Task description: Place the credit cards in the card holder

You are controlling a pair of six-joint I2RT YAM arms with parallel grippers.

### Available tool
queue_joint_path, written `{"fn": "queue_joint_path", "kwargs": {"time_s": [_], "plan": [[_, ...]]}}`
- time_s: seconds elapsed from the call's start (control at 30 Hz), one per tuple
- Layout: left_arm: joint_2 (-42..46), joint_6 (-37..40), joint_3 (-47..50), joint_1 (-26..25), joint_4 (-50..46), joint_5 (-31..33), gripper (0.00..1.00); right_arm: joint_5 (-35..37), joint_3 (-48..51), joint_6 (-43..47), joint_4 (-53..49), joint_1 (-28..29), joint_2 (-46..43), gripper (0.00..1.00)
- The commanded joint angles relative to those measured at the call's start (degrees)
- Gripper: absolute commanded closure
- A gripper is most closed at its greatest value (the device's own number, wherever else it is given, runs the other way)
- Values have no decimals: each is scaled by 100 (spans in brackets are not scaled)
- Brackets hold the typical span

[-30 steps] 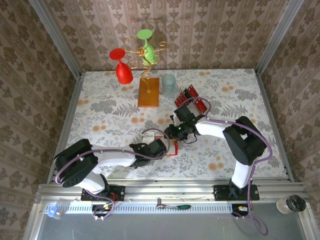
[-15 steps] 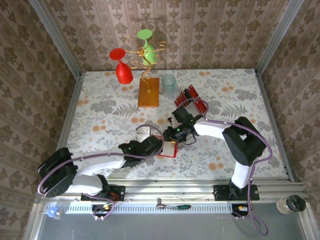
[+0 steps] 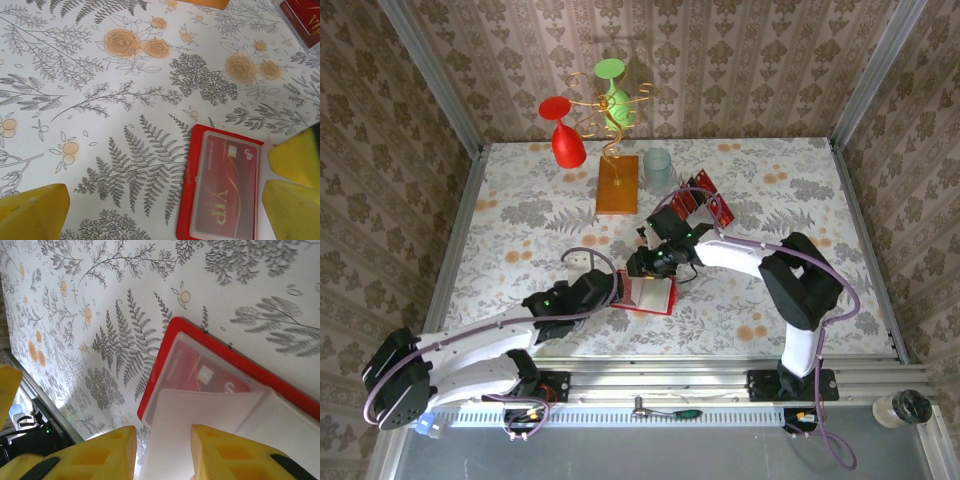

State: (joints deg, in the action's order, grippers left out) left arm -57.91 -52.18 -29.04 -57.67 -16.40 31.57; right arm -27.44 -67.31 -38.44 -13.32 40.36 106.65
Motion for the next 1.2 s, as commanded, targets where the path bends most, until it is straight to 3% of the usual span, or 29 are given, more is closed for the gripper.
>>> {"fn": "queue_joint_path", "kwargs": {"time_s": [0.0, 0.33, 0.83, 0.93, 1.07, 1.17], "plan": [[200, 121, 138, 85, -247, 122, 0, 37, -216, -192, 101, 129, 430, 65], [213, 115, 224, 133, -201, 68, 0, -7, -436, -305, 344, 170, 774, 65], [-202, 158, 118, 133, -8, -55, 0, 37, 175, -243, 369, -28, -148, 66], [-253, 173, 96, 133, 24, -63, 0, 72, 456, -232, 415, -37, -283, 71], [-299, 171, 91, 133, 58, -74, 0, 74, 724, -247, 560, -37, -235, 88], [-317, 182, 88, 133, 67, -80, 0, 36, 803, -311, 726, -28, -103, 94]]}}
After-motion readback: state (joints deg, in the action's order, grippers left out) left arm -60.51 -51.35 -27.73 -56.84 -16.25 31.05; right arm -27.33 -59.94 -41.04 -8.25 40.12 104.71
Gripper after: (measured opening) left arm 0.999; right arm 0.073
